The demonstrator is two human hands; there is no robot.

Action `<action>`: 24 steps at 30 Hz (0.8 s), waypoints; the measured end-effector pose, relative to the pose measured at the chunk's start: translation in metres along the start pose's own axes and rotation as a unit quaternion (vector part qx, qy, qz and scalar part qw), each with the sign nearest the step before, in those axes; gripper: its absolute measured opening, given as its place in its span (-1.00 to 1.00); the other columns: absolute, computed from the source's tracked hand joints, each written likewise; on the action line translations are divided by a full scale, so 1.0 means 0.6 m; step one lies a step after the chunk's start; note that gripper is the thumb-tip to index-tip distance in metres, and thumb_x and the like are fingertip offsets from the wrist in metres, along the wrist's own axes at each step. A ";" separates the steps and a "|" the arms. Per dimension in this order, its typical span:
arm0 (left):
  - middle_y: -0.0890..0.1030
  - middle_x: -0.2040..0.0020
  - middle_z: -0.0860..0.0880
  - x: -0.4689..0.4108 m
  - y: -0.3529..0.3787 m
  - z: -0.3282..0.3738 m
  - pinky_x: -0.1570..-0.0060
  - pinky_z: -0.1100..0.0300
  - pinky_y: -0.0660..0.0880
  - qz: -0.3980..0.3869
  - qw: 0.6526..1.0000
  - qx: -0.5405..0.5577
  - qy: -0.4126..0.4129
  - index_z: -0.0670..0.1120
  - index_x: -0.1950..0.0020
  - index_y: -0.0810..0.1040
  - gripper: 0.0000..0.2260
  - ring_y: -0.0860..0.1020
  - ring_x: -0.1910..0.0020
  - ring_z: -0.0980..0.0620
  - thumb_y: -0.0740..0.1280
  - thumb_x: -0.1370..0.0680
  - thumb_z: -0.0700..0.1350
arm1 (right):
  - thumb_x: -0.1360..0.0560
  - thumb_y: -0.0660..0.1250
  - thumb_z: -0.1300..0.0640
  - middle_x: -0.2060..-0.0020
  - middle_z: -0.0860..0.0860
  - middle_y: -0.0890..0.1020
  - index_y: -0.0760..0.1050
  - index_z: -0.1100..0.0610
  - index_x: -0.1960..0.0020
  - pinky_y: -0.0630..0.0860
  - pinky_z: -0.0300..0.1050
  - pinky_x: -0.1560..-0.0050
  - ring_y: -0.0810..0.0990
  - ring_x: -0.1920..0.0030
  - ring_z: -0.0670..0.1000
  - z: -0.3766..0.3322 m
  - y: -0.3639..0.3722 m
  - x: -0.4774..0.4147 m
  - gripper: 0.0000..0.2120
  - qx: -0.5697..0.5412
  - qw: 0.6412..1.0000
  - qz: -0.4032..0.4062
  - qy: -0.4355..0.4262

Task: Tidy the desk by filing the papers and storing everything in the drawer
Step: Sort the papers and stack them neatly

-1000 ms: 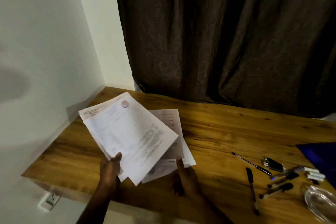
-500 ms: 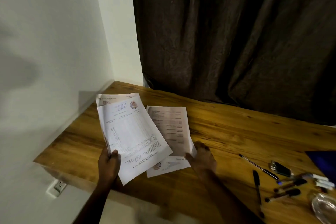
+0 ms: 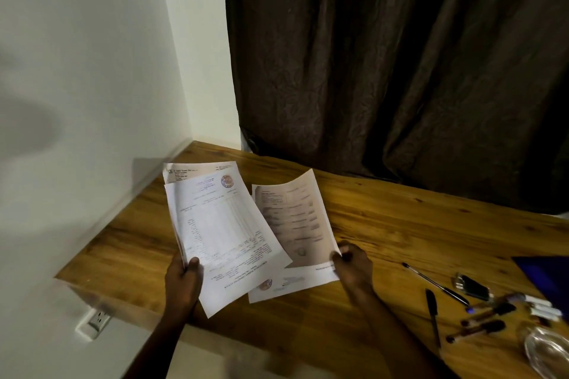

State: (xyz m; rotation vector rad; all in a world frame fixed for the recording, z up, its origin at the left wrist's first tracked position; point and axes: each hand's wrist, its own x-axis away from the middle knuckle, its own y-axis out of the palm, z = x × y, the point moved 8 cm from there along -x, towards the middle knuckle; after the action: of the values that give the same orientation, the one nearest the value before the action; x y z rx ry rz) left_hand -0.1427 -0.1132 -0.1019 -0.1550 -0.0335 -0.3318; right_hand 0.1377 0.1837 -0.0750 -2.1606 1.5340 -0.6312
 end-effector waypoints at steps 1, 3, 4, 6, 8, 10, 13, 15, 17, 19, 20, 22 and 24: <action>0.60 -0.11 -0.23 -0.001 0.000 -0.001 -0.04 -0.10 0.53 0.000 1.000 0.001 0.001 -0.22 -0.24 0.49 -0.79 0.57 -0.07 -0.22 0.24 -0.62 -0.26 | -0.49 0.38 0.15 0.20 0.00 0.67 0.56 0.07 0.15 0.65 0.13 0.13 0.66 0.18 0.05 0.002 -0.007 0.000 -0.95 -0.028 1.000 0.012 -0.003; 0.59 -0.10 -0.20 0.000 0.001 0.001 -0.02 -0.05 0.50 0.003 1.000 0.001 0.002 -0.24 -0.25 0.49 -0.78 0.56 -0.06 -0.19 0.24 -0.61 -0.28 | -0.53 0.35 0.13 0.18 0.04 0.66 0.50 0.04 0.15 0.65 0.18 0.21 0.66 0.17 0.09 0.012 -0.024 -0.002 -0.92 -0.072 0.997 0.039 0.005; 0.59 -0.09 -0.19 0.000 0.001 0.004 -0.02 -0.03 0.49 0.005 1.000 0.002 0.002 -0.24 -0.26 0.49 -0.78 0.55 -0.05 -0.19 0.24 -0.61 -0.28 | -0.54 0.33 0.11 0.16 0.06 0.66 0.48 0.00 0.14 0.65 0.19 0.24 0.67 0.16 0.11 0.018 -0.032 -0.005 -0.90 -0.087 0.995 0.052 0.010; 0.59 -0.10 -0.20 -0.001 0.001 0.002 -0.04 -0.06 0.51 0.005 1.000 0.001 -0.005 -0.23 -0.25 0.49 -0.78 0.56 -0.06 -0.20 0.25 -0.61 -0.27 | -0.56 0.31 0.06 0.13 0.08 0.65 0.43 -0.08 0.14 0.65 0.20 0.27 0.67 0.15 0.14 0.032 -0.052 -0.008 -0.88 -0.108 0.990 0.088 0.013; 0.59 -0.10 -0.21 -0.002 0.003 -0.001 -0.08 -0.12 0.53 0.000 1.000 -0.006 -0.010 -0.21 -0.25 0.49 -0.79 0.56 -0.07 -0.22 0.26 -0.61 -0.27 | -0.56 0.31 0.06 0.11 0.10 0.65 0.44 -0.08 0.11 0.65 0.21 0.29 0.66 0.15 0.15 0.044 -0.073 -0.006 -0.90 -0.133 0.984 0.117 0.029; 0.59 -0.10 -0.20 -0.002 0.002 -0.001 -0.10 -0.14 0.53 0.003 1.000 -0.011 -0.012 -0.20 -0.25 0.49 -0.78 0.56 -0.07 -0.21 0.26 -0.61 -0.26 | -0.57 0.31 0.12 0.07 0.17 0.64 0.46 0.03 0.04 0.65 0.23 0.32 0.66 0.18 0.18 0.051 -0.092 0.000 -0.96 -0.184 0.972 0.140 0.053; 0.59 -0.08 -0.17 -0.001 0.002 0.003 -0.11 -0.15 0.52 0.001 1.000 -0.024 0.001 -0.21 -0.26 0.49 -0.77 0.56 -0.06 -0.20 0.27 -0.60 -0.26 | -0.58 0.30 0.21 0.03 0.15 0.60 0.46 0.10 -0.06 0.65 0.25 0.28 0.65 0.17 0.19 0.065 -0.113 0.009 -0.93 -0.267 0.944 0.174 0.089; 0.59 -0.06 -0.17 -0.001 0.001 0.002 -0.11 -0.13 0.52 0.004 1.000 -0.031 0.003 -0.23 -0.26 0.49 -0.77 0.56 -0.05 -0.20 0.28 -0.60 -0.25 | -0.58 0.29 0.25 0.01 0.16 0.57 0.44 0.15 -0.09 0.66 0.20 0.25 0.63 0.15 0.24 0.071 -0.124 0.014 -0.89 -0.294 0.930 0.190 0.110; 0.60 -0.06 -0.18 -0.001 -0.001 -0.001 -0.10 -0.14 0.53 0.004 0.999 -0.036 -0.001 -0.23 -0.25 0.49 -0.77 0.57 -0.05 -0.21 0.29 -0.60 -0.24 | -0.58 0.30 0.26 -0.03 0.20 0.58 0.42 0.15 -0.07 0.65 0.16 0.24 0.64 0.13 0.29 0.076 -0.129 0.014 -0.90 -0.297 0.926 0.200 0.119; 0.61 -0.05 -0.19 -0.001 -0.001 -0.001 -0.08 -0.18 0.55 0.001 0.999 -0.041 0.000 -0.20 -0.22 0.50 -0.80 0.59 -0.04 -0.23 0.30 -0.60 -0.22 | -0.58 0.30 0.27 -0.03 0.22 0.58 0.41 0.13 -0.01 0.65 0.15 0.23 0.63 0.15 0.29 0.077 -0.129 0.017 -0.91 -0.313 0.922 0.196 0.120; 0.62 -0.06 -0.19 -0.001 0.000 0.000 -0.07 -0.19 0.55 -0.004 0.999 -0.045 0.001 -0.19 -0.21 0.50 -0.81 0.59 -0.04 -0.23 0.31 -0.59 -0.21 | -0.58 0.29 0.28 -0.01 0.22 0.58 0.41 0.11 0.03 0.64 0.13 0.24 0.62 0.17 0.28 0.077 -0.126 0.018 -0.90 -0.328 0.919 0.187 0.117; 0.62 -0.07 -0.19 0.000 0.001 0.002 -0.07 -0.20 0.56 -0.013 0.999 -0.045 0.002 -0.18 -0.21 0.50 -0.80 0.60 -0.05 -0.22 0.32 -0.59 -0.21 | -0.58 0.30 0.28 0.03 0.21 0.58 0.41 0.07 0.08 0.64 0.11 0.23 0.62 0.18 0.28 0.077 -0.118 0.022 -0.85 -0.343 0.915 0.174 0.118; 0.62 -0.09 -0.19 0.000 0.004 0.004 -0.07 -0.18 0.56 -0.019 0.999 -0.036 -0.002 -0.20 -0.24 0.50 -0.77 0.60 -0.05 -0.21 0.32 -0.59 -0.21 | -0.57 0.30 0.28 0.01 0.22 0.58 0.42 0.10 0.05 0.64 0.21 0.13 0.63 0.12 0.29 0.078 -0.108 0.027 -0.89 -0.355 0.914 0.158 0.118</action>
State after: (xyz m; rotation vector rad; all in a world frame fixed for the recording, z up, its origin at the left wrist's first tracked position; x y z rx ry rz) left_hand -0.1420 -0.1104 -0.0999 -0.2265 -0.0279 -0.3719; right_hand 0.2188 0.1916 -0.0740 -2.2715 2.4825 -0.2387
